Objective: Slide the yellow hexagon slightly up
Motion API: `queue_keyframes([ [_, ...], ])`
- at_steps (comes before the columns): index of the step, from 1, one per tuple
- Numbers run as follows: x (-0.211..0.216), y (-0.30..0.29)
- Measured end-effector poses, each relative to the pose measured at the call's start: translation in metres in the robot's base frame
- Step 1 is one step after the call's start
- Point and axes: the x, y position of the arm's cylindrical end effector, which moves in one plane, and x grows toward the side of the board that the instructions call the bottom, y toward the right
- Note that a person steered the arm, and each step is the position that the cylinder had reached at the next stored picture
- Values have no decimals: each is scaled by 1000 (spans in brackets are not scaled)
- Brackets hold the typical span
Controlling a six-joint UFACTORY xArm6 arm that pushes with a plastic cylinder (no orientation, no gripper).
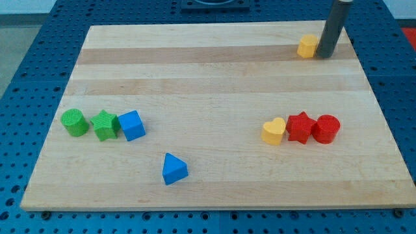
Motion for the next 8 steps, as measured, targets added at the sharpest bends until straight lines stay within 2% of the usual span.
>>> queue_keyframes([
  [1,29,-30],
  [2,26,-55],
  [3,-16,-66],
  [8,-36,-51],
])
